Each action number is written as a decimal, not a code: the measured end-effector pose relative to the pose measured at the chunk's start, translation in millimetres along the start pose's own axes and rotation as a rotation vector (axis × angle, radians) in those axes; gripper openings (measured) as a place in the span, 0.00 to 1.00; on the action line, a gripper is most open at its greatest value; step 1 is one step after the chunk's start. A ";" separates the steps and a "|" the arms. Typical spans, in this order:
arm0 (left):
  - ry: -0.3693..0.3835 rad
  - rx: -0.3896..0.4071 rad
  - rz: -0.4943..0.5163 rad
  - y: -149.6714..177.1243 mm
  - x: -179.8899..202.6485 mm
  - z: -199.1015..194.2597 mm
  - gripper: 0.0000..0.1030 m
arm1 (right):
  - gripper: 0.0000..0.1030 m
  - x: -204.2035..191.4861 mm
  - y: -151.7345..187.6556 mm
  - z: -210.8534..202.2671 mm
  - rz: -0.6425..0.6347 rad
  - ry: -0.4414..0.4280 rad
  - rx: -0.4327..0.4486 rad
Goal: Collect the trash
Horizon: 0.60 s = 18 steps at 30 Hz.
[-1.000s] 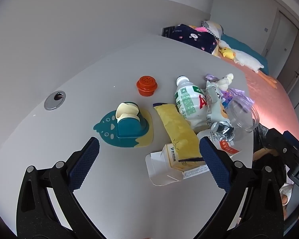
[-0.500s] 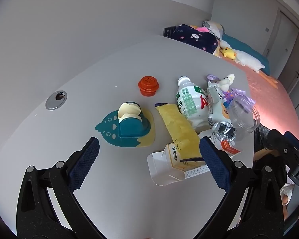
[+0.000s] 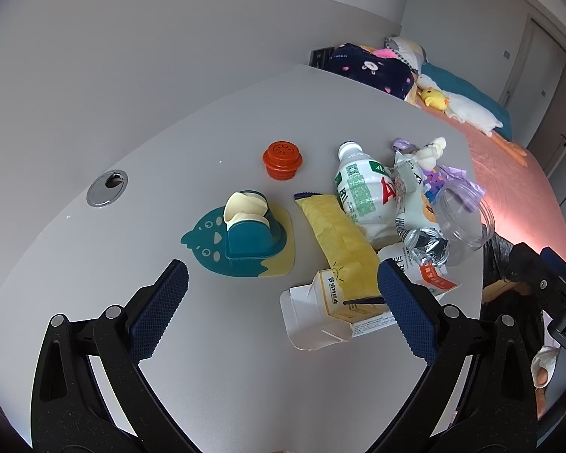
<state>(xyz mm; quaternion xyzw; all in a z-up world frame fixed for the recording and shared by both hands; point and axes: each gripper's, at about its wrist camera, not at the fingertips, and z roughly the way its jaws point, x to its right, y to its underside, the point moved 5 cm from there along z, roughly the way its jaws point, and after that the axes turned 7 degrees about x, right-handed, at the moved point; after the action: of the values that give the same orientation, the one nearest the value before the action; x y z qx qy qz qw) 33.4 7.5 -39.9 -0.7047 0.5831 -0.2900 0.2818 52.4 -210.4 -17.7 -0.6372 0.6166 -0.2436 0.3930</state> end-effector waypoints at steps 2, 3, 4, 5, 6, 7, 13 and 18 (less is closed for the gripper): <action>-0.002 0.000 0.003 0.2 1.1 0.0 0.94 | 0.98 -0.1 0.0 0.0 0.000 0.000 -0.001; -0.004 0.000 0.005 0.3 1.4 -0.1 0.94 | 0.98 0.2 -0.1 -0.2 0.000 -0.001 -0.002; -0.007 0.001 0.005 0.1 1.1 0.2 0.94 | 0.98 0.6 0.0 -0.1 0.000 -0.001 -0.002; -0.010 0.002 0.008 -0.1 1.3 0.3 0.94 | 0.98 1.8 1.4 0.4 0.000 -0.001 -0.002; -0.012 0.002 0.009 -0.1 1.4 0.1 0.94 | 0.98 2.0 1.7 0.3 -0.001 -0.001 -0.002; -0.012 0.002 0.009 0.0 1.5 0.3 0.94 | 0.98 2.2 1.6 0.2 -0.001 -0.001 -0.002; -0.011 0.002 0.010 0.6 1.9 0.3 0.94 | 0.98 1.9 1.5 0.7 -0.003 -0.001 -0.005; -0.014 0.003 0.012 1.5 1.9 0.8 0.94 | 0.98 2.2 1.9 0.6 -0.003 0.000 -0.004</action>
<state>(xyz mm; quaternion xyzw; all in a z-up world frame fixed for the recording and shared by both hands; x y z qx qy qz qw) 33.3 5.5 -41.4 -0.7028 0.5850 -0.2841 0.2885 52.1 -212.3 -19.9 -0.6390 0.6162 -0.2428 0.3912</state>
